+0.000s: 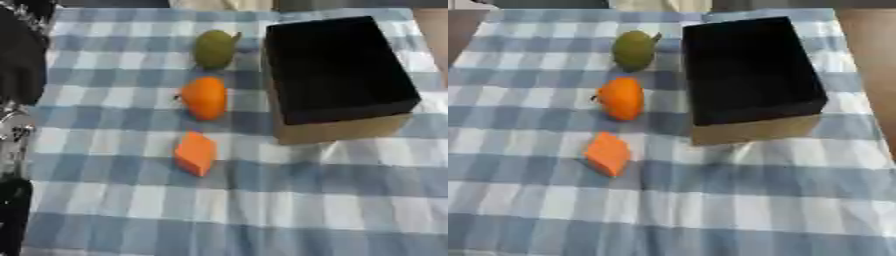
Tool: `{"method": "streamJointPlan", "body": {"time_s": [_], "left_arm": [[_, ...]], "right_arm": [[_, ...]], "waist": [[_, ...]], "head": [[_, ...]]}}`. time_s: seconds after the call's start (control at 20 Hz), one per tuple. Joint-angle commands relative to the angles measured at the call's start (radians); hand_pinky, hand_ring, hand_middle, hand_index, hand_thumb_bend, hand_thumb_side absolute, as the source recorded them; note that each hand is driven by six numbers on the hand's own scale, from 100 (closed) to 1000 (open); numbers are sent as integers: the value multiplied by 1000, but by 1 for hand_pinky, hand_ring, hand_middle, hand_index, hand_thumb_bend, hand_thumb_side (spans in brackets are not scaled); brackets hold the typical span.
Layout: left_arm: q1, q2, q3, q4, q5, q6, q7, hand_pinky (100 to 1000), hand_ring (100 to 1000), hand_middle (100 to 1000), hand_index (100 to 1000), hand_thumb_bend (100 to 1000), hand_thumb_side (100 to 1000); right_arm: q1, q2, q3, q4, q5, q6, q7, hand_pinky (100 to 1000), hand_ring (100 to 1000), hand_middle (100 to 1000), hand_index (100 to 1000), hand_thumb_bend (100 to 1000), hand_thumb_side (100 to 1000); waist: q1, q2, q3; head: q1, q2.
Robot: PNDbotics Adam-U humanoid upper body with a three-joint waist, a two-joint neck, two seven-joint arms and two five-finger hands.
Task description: Pick up objects on the table and place them in the box.
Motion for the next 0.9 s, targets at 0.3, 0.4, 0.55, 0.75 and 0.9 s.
{"method": "streamJointPlan", "body": {"time_s": [0.3, 0.4, 0.55, 0.75, 0.9], "left_arm": [[-218, 99, 6, 186, -168, -25, -18, 886, 815, 818, 889, 100, 668], [-291, 115, -1, 283, -240, -29, -25, 890, 820, 822, 889, 100, 661], [-403, 126, -23, 472, -366, -45, -42, 893, 825, 829, 892, 100, 659], [-532, 101, -40, 703, -536, -89, -74, 902, 834, 838, 906, 100, 677], [-623, 71, -43, 846, -652, -130, -92, 905, 842, 839, 915, 100, 662]], "right_arm": [[19, -30, -3, -10, 12, -4, 2, 902, 935, 456, 898, 100, 445], [24, -32, -1, -10, 14, -3, 3, 902, 937, 454, 899, 100, 452], [27, -33, 3, -10, 16, -1, 7, 903, 941, 453, 900, 100, 462], [28, -33, 8, -10, 16, 2, 14, 903, 943, 449, 900, 100, 466], [24, -34, 13, -10, 13, 3, 19, 903, 944, 449, 900, 100, 470]], "waist": [[15, -53, 0], [19, -56, 1], [24, -58, 0], [26, -58, -5], [29, -56, -11]], "head": [[-7, 9], [-6, 13], [-7, 15], [-8, 20], [-3, 23]]}}
